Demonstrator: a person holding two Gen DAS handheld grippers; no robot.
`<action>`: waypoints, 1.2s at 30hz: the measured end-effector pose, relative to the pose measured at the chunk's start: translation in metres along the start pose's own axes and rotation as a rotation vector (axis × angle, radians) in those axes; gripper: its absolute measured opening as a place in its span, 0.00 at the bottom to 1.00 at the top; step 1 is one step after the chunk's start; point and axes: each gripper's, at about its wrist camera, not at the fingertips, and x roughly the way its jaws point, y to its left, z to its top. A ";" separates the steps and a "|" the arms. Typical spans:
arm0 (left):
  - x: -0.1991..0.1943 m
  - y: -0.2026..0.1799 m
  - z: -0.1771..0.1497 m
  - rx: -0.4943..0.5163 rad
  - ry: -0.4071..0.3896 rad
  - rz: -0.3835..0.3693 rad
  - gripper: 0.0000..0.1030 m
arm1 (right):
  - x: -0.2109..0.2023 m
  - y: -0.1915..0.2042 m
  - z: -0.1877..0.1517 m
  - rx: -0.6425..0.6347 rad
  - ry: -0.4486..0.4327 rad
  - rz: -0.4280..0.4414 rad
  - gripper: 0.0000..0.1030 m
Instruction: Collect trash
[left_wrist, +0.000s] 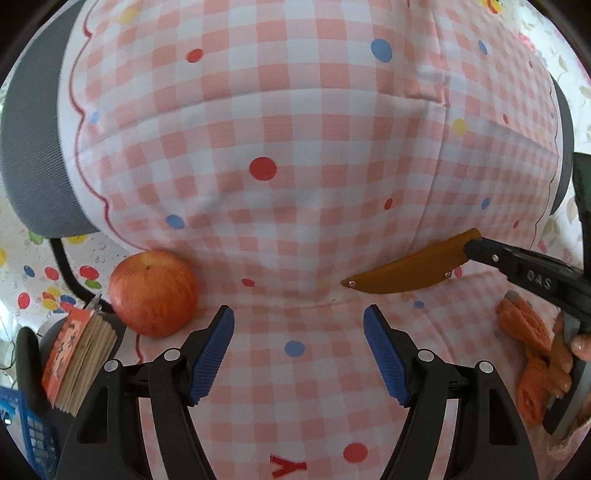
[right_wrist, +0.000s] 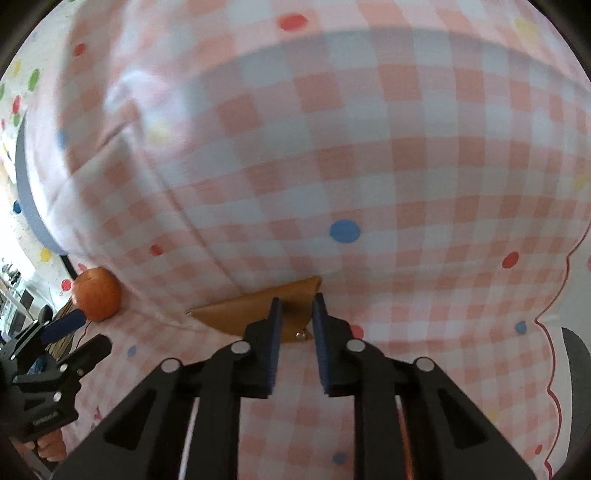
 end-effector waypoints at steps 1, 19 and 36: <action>-0.005 0.001 -0.004 -0.005 -0.001 0.001 0.71 | -0.007 0.005 -0.006 -0.015 -0.002 -0.001 0.11; -0.087 0.002 -0.059 -0.012 -0.025 0.006 0.71 | -0.106 0.087 -0.129 -0.145 0.026 0.074 0.16; -0.062 -0.088 -0.063 0.008 0.080 -0.128 0.84 | -0.151 0.014 -0.149 -0.026 -0.049 -0.117 0.31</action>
